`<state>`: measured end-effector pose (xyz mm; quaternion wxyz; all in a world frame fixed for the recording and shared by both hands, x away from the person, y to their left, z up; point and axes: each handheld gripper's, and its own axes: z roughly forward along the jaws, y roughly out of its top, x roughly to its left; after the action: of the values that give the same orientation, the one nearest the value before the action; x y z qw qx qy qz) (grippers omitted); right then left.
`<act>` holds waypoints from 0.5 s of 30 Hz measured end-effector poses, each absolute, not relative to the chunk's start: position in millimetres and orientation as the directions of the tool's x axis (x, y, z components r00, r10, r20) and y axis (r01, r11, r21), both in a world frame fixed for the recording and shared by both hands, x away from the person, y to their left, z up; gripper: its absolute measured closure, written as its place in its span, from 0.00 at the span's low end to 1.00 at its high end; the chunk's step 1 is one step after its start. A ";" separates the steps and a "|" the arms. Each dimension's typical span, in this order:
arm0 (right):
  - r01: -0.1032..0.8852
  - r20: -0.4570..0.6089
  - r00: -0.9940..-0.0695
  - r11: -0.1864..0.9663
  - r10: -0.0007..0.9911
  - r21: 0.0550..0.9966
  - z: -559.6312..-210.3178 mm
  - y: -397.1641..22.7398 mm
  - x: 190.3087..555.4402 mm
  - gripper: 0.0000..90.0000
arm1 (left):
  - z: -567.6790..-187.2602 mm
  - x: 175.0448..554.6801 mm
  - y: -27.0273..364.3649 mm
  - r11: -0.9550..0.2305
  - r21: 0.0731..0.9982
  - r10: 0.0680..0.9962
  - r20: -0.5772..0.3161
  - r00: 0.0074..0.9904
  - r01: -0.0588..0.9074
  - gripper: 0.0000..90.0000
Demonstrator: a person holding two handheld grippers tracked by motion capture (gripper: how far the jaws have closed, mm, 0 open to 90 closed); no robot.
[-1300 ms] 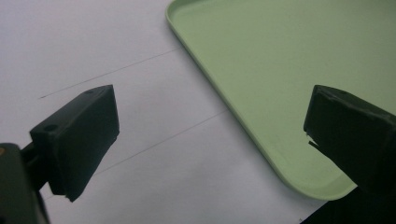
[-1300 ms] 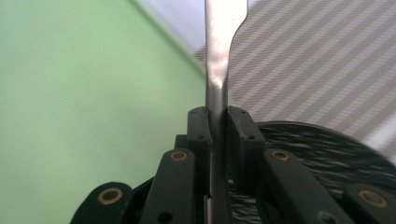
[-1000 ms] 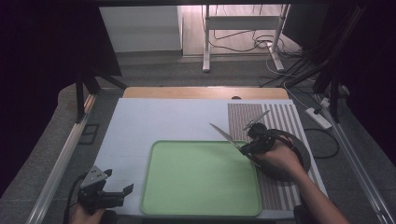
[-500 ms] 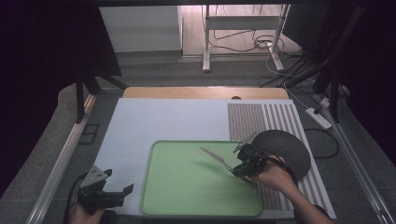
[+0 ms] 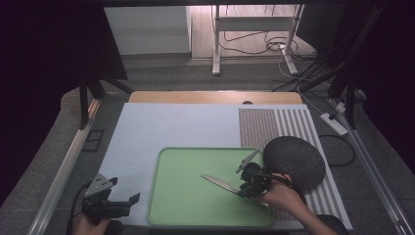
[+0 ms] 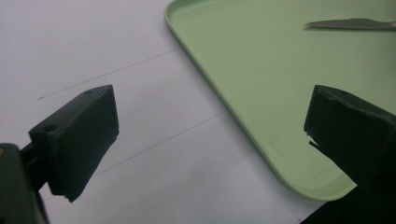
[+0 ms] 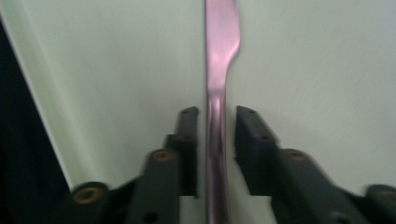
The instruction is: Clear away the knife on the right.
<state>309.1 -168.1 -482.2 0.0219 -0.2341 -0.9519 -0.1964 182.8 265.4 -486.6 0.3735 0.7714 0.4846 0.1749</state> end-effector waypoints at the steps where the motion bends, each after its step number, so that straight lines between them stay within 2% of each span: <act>1: 0.421 0.110 -0.903 0.808 0.415 0.412 -477.0 -163.7 311.3 0.79 | -486.6 183.0 265.3 -0.252 0.745 0.878 -0.092 0.470 0.617 0.05; 2: 0.421 0.110 -0.903 0.808 0.415 0.412 -477.0 -163.7 311.3 0.79 | -486.6 183.0 265.3 -0.252 0.745 0.878 -0.092 0.470 0.617 0.05; 3: 0.386 0.114 -0.920 0.813 0.375 0.436 -475.3 -155.0 312.1 0.88 | -486.6 183.0 265.2 -0.253 0.745 0.878 -0.091 0.470 0.617 0.05; 4: 0.371 0.119 -0.927 0.816 0.356 0.443 -475.6 -149.2 312.3 0.92 | -486.6 183.1 265.1 -0.254 0.744 0.878 -0.091 0.470 0.618 0.05; 6: 0.356 0.126 -0.933 0.822 0.336 0.445 -476.6 -142.8 312.3 0.95 | -486.6 183.1 265.1 -0.254 0.743 0.878 -0.090 0.470 0.619 0.05; 7: 0.302 0.104 -0.952 0.842 0.287 0.447 -480.0 -129.6 310.5 0.99 | -486.6 183.2 265.2 -0.254 0.744 0.878 -0.091 0.470 0.619 0.05; 8: 0.302 0.104 -0.952 0.842 0.287 0.447 -480.0 -129.6 310.5 0.99 | -486.7 183.2 265.3 -0.253 0.743 0.878 -0.092 0.470 0.619 0.05; 9: 0.247 0.061 -0.967 0.866 0.245 0.435 -485.4 -118.0 309.6 1.00 | -486.8 183.2 265.5 -0.253 0.743 0.878 -0.093 0.470 0.620 0.05; 15: 0.223 0.037 -0.973 0.885 0.228 0.409 -501.6 -107.2 316.0 1.00 | -486.7 182.9 265.4 -0.255 0.744 0.878 -0.091 0.471 0.618 0.05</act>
<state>316.0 -107.2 -501.6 -0.0060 -0.1163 -0.9707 -0.2101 182.9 265.4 -486.7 0.3720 0.7727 0.4840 0.1743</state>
